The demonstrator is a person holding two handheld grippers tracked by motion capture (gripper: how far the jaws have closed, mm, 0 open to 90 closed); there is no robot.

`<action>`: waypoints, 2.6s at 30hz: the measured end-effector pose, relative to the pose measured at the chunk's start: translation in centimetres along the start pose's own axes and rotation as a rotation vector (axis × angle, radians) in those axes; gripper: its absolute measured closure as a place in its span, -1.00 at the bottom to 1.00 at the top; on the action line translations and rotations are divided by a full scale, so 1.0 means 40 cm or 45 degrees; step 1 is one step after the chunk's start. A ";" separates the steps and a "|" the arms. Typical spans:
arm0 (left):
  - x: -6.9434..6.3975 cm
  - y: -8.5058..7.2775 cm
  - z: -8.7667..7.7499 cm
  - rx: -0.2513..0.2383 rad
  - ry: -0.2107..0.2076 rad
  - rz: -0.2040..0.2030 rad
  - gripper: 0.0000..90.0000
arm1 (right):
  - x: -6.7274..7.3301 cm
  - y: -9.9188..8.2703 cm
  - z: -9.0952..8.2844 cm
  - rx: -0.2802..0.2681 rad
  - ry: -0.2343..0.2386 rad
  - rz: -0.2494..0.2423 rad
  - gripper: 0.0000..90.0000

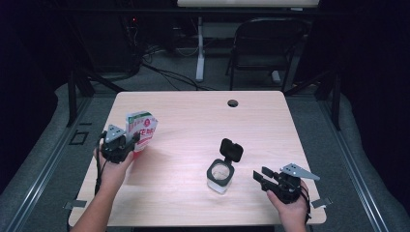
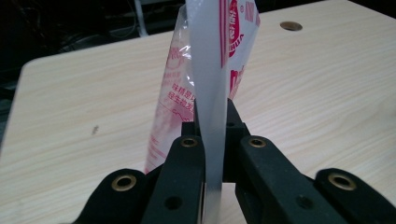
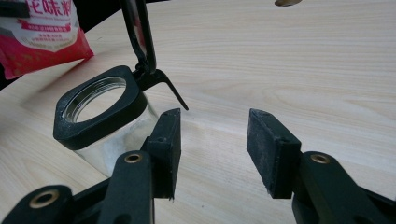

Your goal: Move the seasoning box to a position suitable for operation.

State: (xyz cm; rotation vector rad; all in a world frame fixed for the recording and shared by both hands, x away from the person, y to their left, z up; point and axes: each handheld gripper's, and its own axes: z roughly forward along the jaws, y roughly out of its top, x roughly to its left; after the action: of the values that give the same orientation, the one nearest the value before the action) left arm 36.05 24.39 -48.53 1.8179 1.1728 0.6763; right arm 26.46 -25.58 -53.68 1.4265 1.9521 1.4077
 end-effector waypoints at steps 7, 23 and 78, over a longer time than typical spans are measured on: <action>0.005 0.023 -0.047 -0.041 0.012 0.012 1.00 | 0.000 0.006 0.012 0.002 0.019 -0.006 0.22; -0.088 0.037 -0.037 -0.041 -0.143 0.061 1.00 | 0.001 0.011 0.019 0.002 0.031 0.000 0.22; -0.220 -0.120 -0.014 0.026 -0.542 -0.004 0.94 | 0.076 0.095 -0.013 -0.031 0.118 -0.153 0.22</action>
State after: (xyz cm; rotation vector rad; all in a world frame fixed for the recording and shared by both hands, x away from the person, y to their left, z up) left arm 29.78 17.56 -52.38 1.8589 0.8984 0.2533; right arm 26.74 -23.24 -49.39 1.2322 2.0334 1.4608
